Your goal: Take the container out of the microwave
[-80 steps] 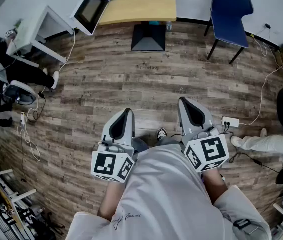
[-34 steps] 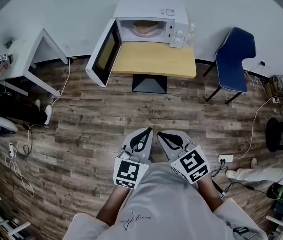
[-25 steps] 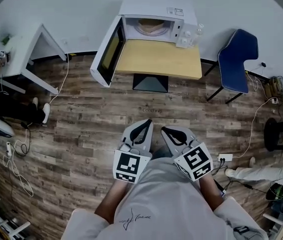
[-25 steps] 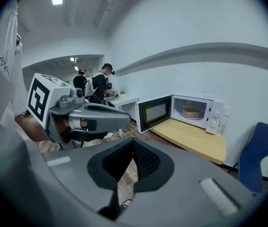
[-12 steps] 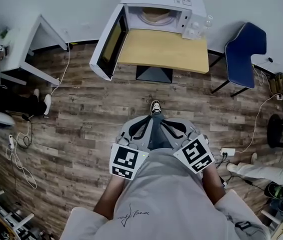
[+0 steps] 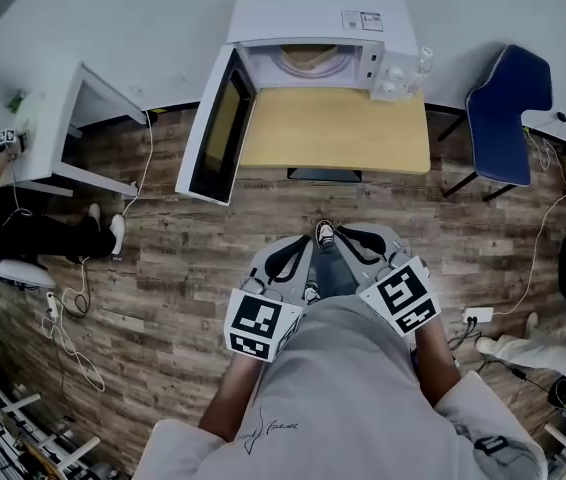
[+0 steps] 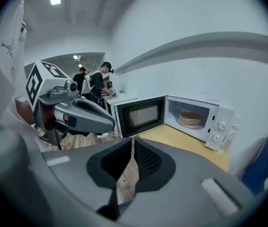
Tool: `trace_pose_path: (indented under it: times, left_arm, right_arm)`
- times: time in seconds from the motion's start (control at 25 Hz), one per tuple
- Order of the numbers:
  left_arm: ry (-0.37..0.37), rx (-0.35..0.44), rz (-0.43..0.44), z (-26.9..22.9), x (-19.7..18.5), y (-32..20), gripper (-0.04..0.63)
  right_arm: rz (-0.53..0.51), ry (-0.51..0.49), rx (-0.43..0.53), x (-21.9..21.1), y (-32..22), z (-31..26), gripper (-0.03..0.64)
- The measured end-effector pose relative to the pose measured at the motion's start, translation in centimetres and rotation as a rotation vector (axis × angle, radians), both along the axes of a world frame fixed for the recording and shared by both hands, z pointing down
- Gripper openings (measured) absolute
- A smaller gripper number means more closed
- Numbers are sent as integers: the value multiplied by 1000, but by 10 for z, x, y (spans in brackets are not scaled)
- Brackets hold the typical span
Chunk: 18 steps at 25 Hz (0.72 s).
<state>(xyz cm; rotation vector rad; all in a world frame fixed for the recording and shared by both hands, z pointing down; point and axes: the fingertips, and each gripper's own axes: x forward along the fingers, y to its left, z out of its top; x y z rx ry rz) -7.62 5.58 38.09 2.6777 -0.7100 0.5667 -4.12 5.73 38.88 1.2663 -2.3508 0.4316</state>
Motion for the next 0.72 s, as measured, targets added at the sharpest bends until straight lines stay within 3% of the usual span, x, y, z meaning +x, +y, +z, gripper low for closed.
trace_pose_path:
  times: [0.4, 0.56, 0.72]
  left_arm:
    - [-27, 54, -55, -11, 56, -111, -7]
    - [-18, 146, -117, -23, 71, -144, -6]
    - [10, 152, -142, -20, 86, -164, -6]
  right_arm:
    - [69, -109, 62, 83, -109, -15, 14]
    - [61, -85, 83, 106, -138, -15, 14]
    - [20, -82, 106, 119, -158, -15, 14]
